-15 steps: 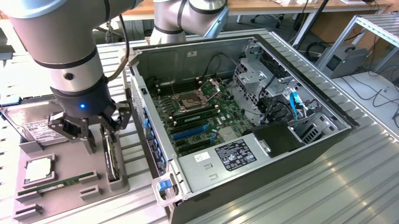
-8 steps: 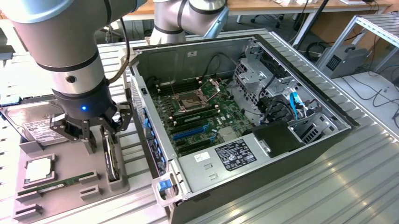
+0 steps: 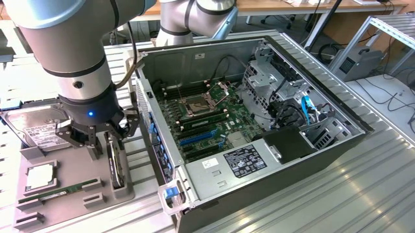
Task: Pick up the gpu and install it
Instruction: 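Pick up the gpu and move the gpu toward the slot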
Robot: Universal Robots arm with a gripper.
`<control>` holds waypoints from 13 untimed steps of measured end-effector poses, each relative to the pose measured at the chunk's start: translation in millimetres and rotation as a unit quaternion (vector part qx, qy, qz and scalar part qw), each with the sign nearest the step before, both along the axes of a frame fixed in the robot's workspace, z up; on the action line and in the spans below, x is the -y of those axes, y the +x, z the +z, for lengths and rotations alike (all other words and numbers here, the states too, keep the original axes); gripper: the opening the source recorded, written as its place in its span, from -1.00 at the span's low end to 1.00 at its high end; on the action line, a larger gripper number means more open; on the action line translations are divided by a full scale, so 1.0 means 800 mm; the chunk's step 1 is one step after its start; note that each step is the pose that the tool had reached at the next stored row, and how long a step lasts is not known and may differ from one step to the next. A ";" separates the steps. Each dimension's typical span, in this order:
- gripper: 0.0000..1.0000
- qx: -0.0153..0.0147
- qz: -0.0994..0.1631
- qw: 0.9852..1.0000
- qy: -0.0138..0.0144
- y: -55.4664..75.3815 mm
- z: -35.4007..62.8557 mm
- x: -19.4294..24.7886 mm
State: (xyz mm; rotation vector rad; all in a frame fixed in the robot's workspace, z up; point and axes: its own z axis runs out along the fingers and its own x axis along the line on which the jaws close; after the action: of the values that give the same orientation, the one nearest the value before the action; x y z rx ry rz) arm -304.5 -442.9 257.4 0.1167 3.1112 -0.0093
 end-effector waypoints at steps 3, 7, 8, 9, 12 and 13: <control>-0.04 0.000 0.000 1.000 0.000 0.000 -0.002 -0.0001; -0.04 0.000 0.000 1.000 0.000 0.000 -0.005 -0.0001; -0.04 0.000 0.000 1.000 0.000 0.000 -0.006 -0.0001; -0.04 0.000 0.000 1.000 0.000 0.000 -0.007 -0.0001; -0.04 0.000 0.000 1.000 0.000 0.000 -0.011 -0.0001; -0.04 0.000 0.000 1.000 0.000 0.000 -0.011 -0.0001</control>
State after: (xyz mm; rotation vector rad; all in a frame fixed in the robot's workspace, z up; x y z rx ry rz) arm -304.6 -442.9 248.5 0.1168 3.1113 -0.0094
